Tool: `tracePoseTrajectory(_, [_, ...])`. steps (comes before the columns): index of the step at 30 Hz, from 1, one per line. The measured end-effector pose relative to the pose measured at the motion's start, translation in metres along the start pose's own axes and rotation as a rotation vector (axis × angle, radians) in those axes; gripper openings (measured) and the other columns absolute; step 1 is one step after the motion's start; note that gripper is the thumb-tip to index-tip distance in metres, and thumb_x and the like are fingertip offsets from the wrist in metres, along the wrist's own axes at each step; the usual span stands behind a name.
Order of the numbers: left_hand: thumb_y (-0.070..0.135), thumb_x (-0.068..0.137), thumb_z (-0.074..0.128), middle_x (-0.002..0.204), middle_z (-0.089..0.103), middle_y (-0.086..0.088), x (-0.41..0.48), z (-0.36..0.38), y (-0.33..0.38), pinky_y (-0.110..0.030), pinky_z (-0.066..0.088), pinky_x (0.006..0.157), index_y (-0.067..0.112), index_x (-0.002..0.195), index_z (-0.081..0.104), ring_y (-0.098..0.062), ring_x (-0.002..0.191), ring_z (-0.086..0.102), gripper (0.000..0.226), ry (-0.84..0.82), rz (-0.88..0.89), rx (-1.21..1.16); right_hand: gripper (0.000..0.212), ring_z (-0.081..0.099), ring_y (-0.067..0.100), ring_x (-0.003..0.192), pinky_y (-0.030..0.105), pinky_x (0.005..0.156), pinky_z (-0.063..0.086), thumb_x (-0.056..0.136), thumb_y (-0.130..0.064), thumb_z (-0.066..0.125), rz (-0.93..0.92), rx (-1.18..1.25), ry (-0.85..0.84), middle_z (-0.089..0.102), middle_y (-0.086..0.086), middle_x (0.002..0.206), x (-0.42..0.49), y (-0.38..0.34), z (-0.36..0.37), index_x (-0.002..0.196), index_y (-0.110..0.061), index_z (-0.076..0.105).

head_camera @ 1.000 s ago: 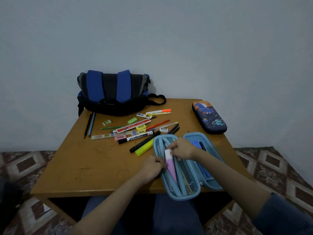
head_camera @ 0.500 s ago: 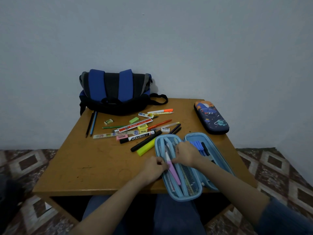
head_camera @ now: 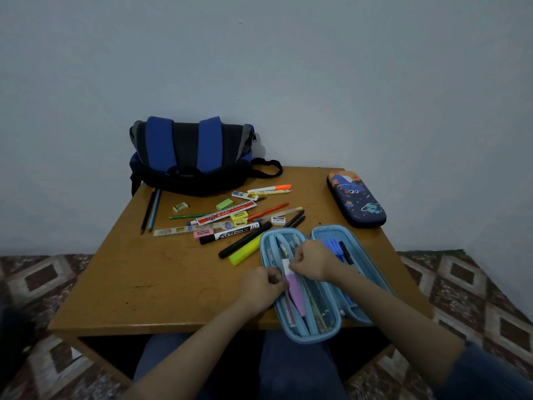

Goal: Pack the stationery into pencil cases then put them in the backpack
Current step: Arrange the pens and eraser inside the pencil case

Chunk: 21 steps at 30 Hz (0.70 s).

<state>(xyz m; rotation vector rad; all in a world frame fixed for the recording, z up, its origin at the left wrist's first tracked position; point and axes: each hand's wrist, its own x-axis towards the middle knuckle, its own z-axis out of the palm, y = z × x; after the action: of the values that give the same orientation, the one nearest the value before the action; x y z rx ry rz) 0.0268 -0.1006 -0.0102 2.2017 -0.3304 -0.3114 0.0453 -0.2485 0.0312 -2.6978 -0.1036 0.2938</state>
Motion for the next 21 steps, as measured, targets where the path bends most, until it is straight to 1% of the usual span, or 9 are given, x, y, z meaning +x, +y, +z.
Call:
tracePoseTrajectory(2, [0.020, 0.088, 0.060, 0.065, 0.054, 0.008, 0.000, -0.001, 0.000, -0.011, 0.036, 0.052, 0.023, 0.058, 0.052, -0.002, 0.059, 0.048, 0.031, -0.007, -0.010, -0.029, 0.055, 0.031, 0.014, 0.042, 0.027, 0.047, 0.028, 0.089, -0.024, 0.060, 0.009, -0.013, 0.003, 0.031, 0.002, 0.043, 0.001, -0.001, 0.004, 0.044, -0.013, 0.030])
tracePoseTrajectory(5, [0.018, 0.089, 0.058, 0.062, 0.051, 0.006, -0.002, -0.002, 0.000, -0.021, 0.039, 0.059, 0.020, 0.058, 0.049, -0.005, 0.059, 0.047, 0.033, -0.005, -0.032, -0.081, 0.057, 0.030, 0.014, 0.041, 0.027, 0.045, 0.025, 0.089, -0.035, 0.060, 0.054, -0.025, 0.053, 0.030, 0.002, 0.044, 0.004, -0.002, 0.008, 0.045, -0.013, 0.030])
tracePoseTrajectory(8, [0.017, 0.090, 0.057, 0.063, 0.049, 0.004, -0.003, -0.001, -0.001, -0.024, 0.038, 0.061, 0.019, 0.058, 0.045, -0.008, 0.060, 0.046, 0.034, -0.001, -0.048, -0.120, 0.057, 0.030, 0.014, 0.042, 0.026, 0.044, 0.023, 0.085, -0.037, 0.065, 0.085, -0.018, 0.064, 0.031, 0.001, 0.045, 0.007, -0.004, 0.008, 0.046, -0.013, 0.031])
tracePoseTrajectory(14, [0.016, 0.090, 0.056, 0.066, 0.052, 0.003, -0.003, -0.002, 0.000, -0.024, 0.040, 0.063, 0.018, 0.059, 0.046, -0.009, 0.063, 0.049, 0.033, -0.004, -0.070, -0.149, 0.061, 0.027, 0.013, 0.042, 0.026, 0.043, 0.020, 0.073, -0.041, 0.076, 0.127, -0.057, -0.055, 0.029, 0.001, 0.046, 0.007, 0.000, -0.003, 0.048, -0.015, 0.027])
tracePoseTrajectory(16, [0.015, 0.091, 0.055, 0.068, 0.053, 0.002, -0.005, -0.003, 0.001, -0.023, 0.041, 0.062, 0.018, 0.060, 0.046, -0.009, 0.064, 0.050, 0.032, -0.009, -0.064, -0.138, 0.061, 0.028, 0.014, 0.042, 0.026, 0.044, 0.021, 0.072, -0.040, 0.077, 0.139, -0.062, -0.085, 0.030, 0.001, 0.047, 0.005, 0.002, -0.004, 0.049, -0.014, 0.027])
tracePoseTrajectory(19, [0.015, 0.091, 0.055, 0.074, 0.056, -0.001, -0.005, -0.004, 0.002, -0.025, 0.044, 0.068, 0.018, 0.061, 0.047, -0.013, 0.071, 0.053, 0.031, -0.015, -0.068, -0.138, 0.060, 0.029, 0.014, 0.043, 0.026, 0.045, 0.022, 0.072, -0.041, 0.077, 0.148, -0.052, -0.099, 0.031, 0.002, 0.048, 0.003, 0.002, -0.005, 0.049, -0.015, 0.028])
tracePoseTrajectory(21, [0.016, 0.091, 0.055, 0.072, 0.055, 0.001, -0.005, -0.005, 0.002, -0.023, 0.043, 0.066, 0.018, 0.061, 0.047, -0.011, 0.069, 0.052, 0.031, -0.017, -0.071, -0.136, 0.061, 0.026, 0.014, 0.042, 0.026, 0.045, 0.020, 0.074, -0.043, 0.074, 0.129, -0.052, -0.085, 0.029, 0.002, 0.047, 0.003, 0.001, -0.005, 0.048, -0.015, 0.027])
